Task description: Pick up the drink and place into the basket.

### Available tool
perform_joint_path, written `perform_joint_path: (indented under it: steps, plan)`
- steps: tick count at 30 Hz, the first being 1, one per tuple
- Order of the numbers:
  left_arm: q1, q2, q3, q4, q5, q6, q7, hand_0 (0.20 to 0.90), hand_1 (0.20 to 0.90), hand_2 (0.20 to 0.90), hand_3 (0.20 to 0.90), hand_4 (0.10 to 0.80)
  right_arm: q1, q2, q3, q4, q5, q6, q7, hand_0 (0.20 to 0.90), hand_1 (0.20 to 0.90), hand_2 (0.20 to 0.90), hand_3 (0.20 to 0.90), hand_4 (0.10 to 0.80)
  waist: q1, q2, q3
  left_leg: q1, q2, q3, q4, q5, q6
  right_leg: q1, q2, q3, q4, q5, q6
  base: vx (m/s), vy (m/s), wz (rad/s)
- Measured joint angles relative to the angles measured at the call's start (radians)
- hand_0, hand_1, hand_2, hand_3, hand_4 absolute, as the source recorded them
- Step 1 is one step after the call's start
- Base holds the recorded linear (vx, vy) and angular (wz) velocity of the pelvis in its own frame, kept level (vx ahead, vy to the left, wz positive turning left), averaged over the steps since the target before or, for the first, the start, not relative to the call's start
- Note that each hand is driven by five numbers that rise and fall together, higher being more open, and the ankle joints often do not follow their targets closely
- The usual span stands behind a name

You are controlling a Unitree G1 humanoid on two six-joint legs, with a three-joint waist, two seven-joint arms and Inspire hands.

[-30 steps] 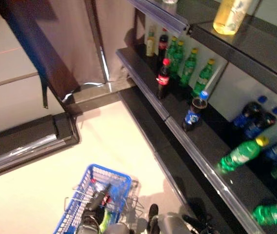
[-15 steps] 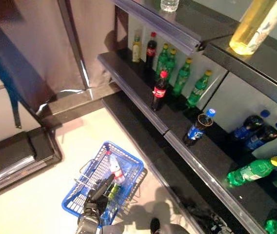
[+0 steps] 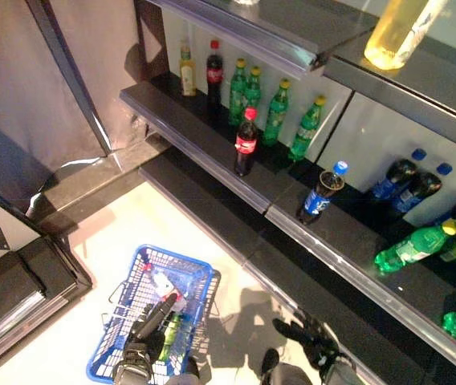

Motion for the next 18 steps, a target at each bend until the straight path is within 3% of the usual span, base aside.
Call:
perform_joint_path:
  steps: [2, 5, 8, 9, 11, 18]
  plan:
    - [0.005, 0.000, 0.000, 0.000, -0.008, -0.019, 0.000, 0.300, 0.300, 0.300, 0.200, 0.100, -0.025, -0.032, 0.002, -0.043, -0.053, -0.001, 0.014, 0.900, 0.900, 0.900, 0.900, 0.800, 0.003, 0.010, 0.006, -0.001, 0.014, 0.002, 0.002, 0.003, -0.010, 0.004, 0.016, 0.000, -0.014, 0.005, -0.009, -0.041, -0.197, -0.04]
    - [0.030, 0.003, -0.011, -0.001, -0.021, -0.037, 0.009, 0.300, 0.300, 0.300, 0.200, 0.100, -0.036, -0.162, 0.027, -0.209, -0.187, -0.011, 0.074, 0.900, 0.900, 0.900, 0.900, 0.800, 0.022, 0.010, 0.011, -0.031, 0.035, -0.004, 0.063, -0.011, -0.026, 0.014, 0.042, 0.002, -0.050, 0.012, -0.023, -0.017, -0.144, -0.05]
    - [0.036, 0.011, -0.024, -0.002, -0.041, -0.055, 0.038, 0.300, 0.300, 0.300, 0.200, 0.100, -0.042, -0.234, 0.026, -0.324, -0.240, -0.035, 0.110, 0.900, 0.900, 0.900, 0.900, 0.800, 0.055, -0.012, 0.027, -0.063, 0.052, -0.064, 0.146, -0.022, -0.037, 0.029, 0.049, 0.025, -0.070, 0.024, -0.043, 0.000, 0.042, -0.08]
    - [0.029, 0.013, -0.029, -0.004, -0.044, -0.070, 0.038, 0.300, 0.300, 0.300, 0.200, 0.100, -0.057, -0.289, 0.025, -0.398, -0.243, -0.036, 0.116, 0.900, 0.900, 0.900, 0.900, 0.800, 0.055, -0.006, 0.038, -0.080, 0.075, -0.100, 0.155, -0.032, -0.051, 0.032, 0.058, 0.031, -0.087, 0.038, -0.050, -0.010, 0.105, 0.11]
    - [0.020, 0.009, -0.042, -0.007, -0.042, -0.082, 0.038, 0.300, 0.300, 0.300, 0.200, 0.100, -0.098, -0.348, 0.010, -0.444, -0.242, -0.081, 0.118, 0.900, 0.900, 0.900, 0.900, 0.800, 0.053, 0.007, 0.057, -0.083, 0.093, -0.092, 0.132, -0.034, -0.064, 0.023, 0.068, 0.034, -0.086, 0.048, -0.046, 0.006, 0.133, 0.11]
    - [0.023, 0.051, -0.097, -0.008, -0.012, -0.046, 0.049, 0.300, 0.300, 0.300, 0.200, 0.100, -0.148, -0.305, -0.017, -0.576, -0.243, -0.214, -0.004, 0.900, 0.900, 0.900, 0.900, 0.800, 0.052, -0.025, 0.046, -0.059, 0.043, -0.055, 0.059, 0.002, -0.031, -0.004, 0.014, 0.029, -0.060, 0.050, -0.015, 0.096, 0.142, 0.00]
